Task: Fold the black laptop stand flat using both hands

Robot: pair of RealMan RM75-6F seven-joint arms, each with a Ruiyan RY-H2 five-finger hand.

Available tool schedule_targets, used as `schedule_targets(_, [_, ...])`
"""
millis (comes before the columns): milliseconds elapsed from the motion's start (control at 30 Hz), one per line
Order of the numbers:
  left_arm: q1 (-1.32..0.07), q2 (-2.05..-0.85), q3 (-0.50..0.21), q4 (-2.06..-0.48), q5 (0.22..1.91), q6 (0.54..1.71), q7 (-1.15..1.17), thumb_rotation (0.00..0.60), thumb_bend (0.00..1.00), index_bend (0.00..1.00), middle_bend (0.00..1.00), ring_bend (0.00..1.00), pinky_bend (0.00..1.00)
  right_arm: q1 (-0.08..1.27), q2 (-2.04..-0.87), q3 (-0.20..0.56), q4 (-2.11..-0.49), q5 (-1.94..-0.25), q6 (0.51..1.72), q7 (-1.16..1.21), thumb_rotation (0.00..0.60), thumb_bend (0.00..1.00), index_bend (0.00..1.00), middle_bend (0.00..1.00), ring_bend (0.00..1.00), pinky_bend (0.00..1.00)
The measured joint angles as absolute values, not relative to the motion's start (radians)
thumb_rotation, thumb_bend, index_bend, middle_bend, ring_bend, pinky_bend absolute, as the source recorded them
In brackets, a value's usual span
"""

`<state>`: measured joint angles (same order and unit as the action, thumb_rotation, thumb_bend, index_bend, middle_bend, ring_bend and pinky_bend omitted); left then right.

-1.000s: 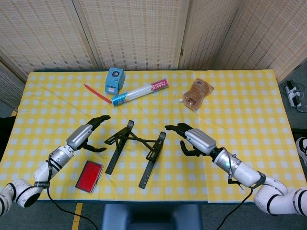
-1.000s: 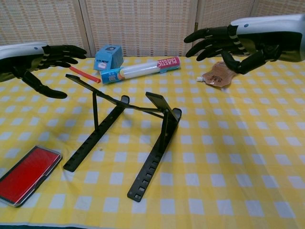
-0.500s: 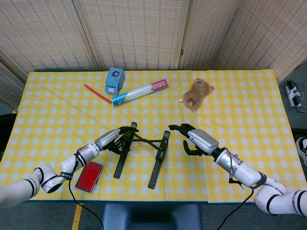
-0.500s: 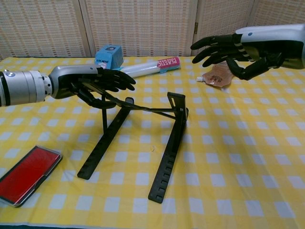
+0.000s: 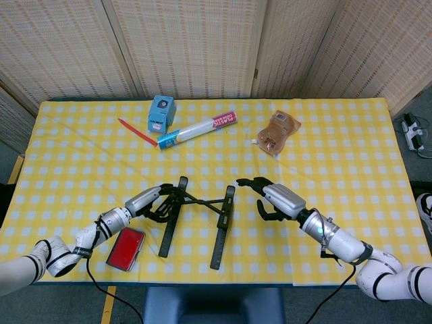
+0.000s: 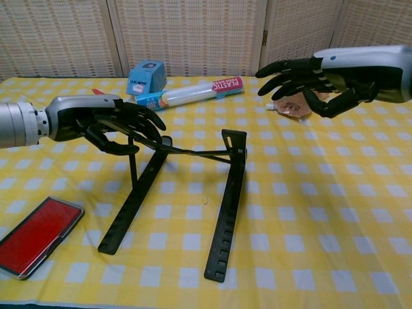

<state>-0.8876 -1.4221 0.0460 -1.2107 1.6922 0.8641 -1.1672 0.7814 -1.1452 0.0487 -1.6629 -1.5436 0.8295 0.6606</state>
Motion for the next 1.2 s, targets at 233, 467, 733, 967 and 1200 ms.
schedule_targets(233, [-0.86,-1.369,0.112,-1.249,1.735,0.947,-1.196,0.6,0.41,0.3,0.37,0.23,0.0,0.791,-1.174,0.035,-1.644,-1.548,0.802,0.59,0.6,0.88,0.0,0.14,0.13,0.0])
schedule_targets(467, [-0.834,-1.336,0.146,-1.269,1.741,0.992,-1.191,0.6,0.41,0.3,0.37,0.23,0.0,0.819,-1.205,0.008,-1.662,-1.536,0.705,0.54,0.6,0.88,0.0,0.14,0.18,0.01])
schedule_targets(733, [-0.81,-1.315,0.173,-1.293,1.749,1.035,-1.189,0.6,0.41,0.27,0.36,0.22,0.0,0.815,-1.227,0.0,-1.669,-1.524,0.72,0.474,0.6,0.82,0.0,0.14,0.17,0.01])
schedule_targets(967, [-0.797,-1.334,0.166,-1.294,1.724,1.03,-1.109,0.6,0.4,0.09,0.19,0.08,0.0,0.794,-1.261,0.012,-1.666,-1.491,0.762,0.347,0.6,0.43,0.0,0.05,0.05,0.0])
schedule_targets(1200, [-0.77,-1.333,0.138,-1.328,1.679,1.049,-1.029,0.6,0.3,0.0,0.01,0.0,0.0,0.784,-1.312,0.039,-1.688,-1.426,0.79,0.209,0.6,0.29,0.0,0.0,0.02,0.0])
